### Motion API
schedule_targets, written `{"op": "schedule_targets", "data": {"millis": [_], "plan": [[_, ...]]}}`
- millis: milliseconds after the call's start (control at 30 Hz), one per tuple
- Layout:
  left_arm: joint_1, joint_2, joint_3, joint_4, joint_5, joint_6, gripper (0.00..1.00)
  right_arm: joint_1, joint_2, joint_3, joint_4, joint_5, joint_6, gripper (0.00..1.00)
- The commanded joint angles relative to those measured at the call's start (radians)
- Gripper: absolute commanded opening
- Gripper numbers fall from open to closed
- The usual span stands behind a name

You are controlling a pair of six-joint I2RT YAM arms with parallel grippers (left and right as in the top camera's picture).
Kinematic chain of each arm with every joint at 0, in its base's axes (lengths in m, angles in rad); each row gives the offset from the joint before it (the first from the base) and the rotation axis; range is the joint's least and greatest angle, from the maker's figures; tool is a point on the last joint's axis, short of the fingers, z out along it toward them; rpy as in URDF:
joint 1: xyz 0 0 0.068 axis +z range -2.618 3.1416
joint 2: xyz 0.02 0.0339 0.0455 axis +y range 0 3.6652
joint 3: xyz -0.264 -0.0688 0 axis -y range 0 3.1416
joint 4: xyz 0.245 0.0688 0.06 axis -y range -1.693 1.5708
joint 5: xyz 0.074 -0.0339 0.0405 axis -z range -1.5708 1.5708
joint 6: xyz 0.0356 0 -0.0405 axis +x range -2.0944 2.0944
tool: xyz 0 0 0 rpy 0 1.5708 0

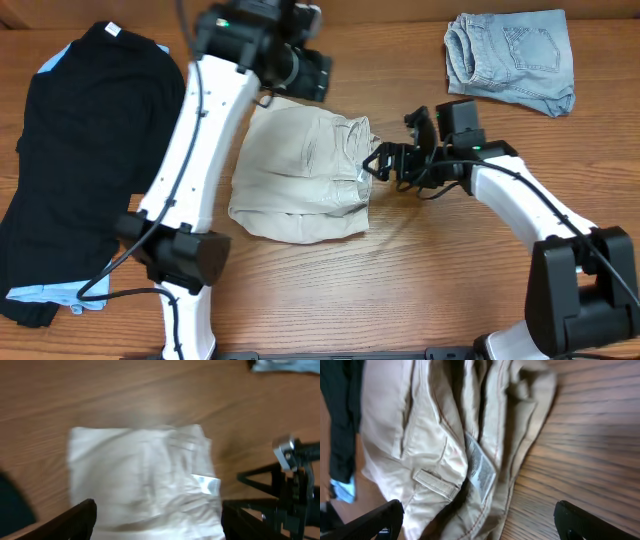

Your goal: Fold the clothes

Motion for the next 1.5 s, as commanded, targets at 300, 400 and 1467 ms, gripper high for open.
{"op": "schedule_targets", "data": {"millis": [300,400,1467], "plan": [[0.141,-0.009,0.010,-0.056,-0.039,0.050,0.82,0.184,0.149,-0.002,0.090,0.195,0.024,1.00],[0.148,-0.009,0.010,-0.057,-0.040,0.050,0.82,0.205,0.179,-0.002,0.135,0.229,0.027,1.00],[0.147,0.005,-0.004,-0.068,-0.041,0.050,0.85,-0.103,0.182,0.169,0.196,-0.354,0.091,0.04]]}}
